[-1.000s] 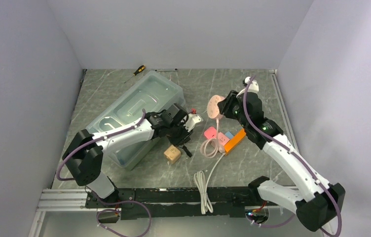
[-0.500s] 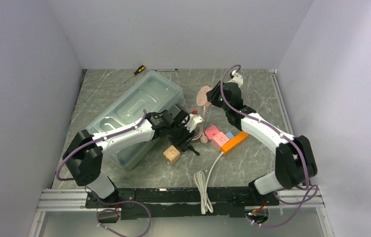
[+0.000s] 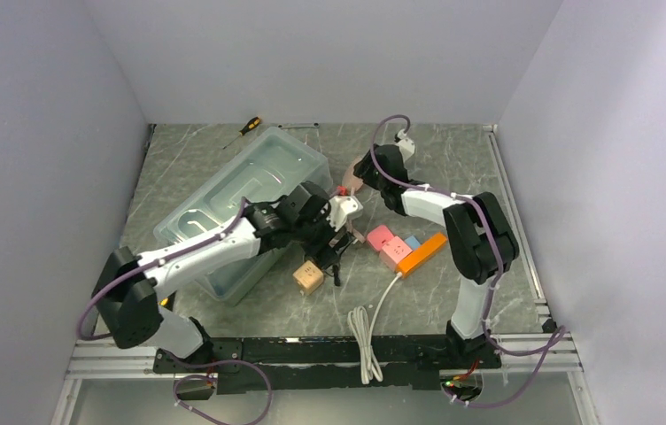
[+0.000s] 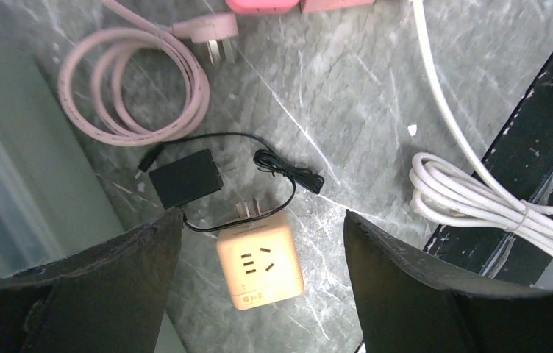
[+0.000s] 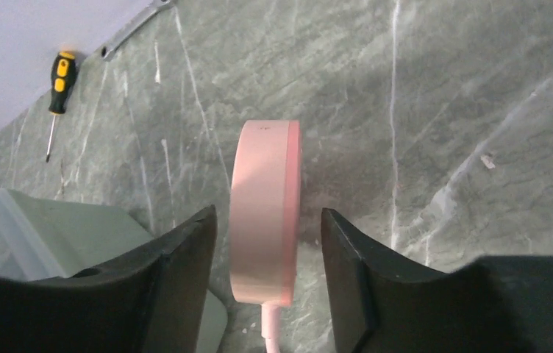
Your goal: Pull the plug off the socket
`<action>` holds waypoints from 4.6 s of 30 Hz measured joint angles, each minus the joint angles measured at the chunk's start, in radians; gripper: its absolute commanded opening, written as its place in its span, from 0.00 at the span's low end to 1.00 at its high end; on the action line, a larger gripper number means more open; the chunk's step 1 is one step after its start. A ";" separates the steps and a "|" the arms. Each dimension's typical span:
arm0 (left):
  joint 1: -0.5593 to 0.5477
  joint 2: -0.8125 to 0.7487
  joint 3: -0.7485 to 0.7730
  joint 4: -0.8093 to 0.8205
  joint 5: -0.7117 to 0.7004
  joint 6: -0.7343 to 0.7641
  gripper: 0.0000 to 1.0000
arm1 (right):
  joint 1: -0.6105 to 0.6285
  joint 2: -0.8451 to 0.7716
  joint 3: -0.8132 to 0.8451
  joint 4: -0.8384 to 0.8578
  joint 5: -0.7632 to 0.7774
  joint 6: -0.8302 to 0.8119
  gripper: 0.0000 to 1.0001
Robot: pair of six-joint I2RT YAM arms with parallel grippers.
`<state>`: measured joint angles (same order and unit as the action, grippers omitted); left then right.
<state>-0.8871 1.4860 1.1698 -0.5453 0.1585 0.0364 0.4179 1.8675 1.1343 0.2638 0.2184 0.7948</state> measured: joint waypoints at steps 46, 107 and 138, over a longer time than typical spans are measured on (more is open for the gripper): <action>-0.004 -0.306 -0.145 0.190 -0.138 -0.006 0.88 | -0.216 -0.830 -0.574 -0.760 0.007 0.085 0.81; 0.156 -0.069 -0.151 0.364 0.562 -0.294 0.92 | 0.055 -1.128 -0.900 0.274 -0.236 -0.329 0.00; 0.151 -0.017 -0.137 0.295 0.421 -0.357 0.65 | 0.084 -1.075 -0.900 0.261 -0.166 -0.359 0.00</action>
<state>-0.7361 1.4689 1.0328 -0.2501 0.5797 -0.3202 0.5022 0.7929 0.2340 0.5243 0.0528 0.4362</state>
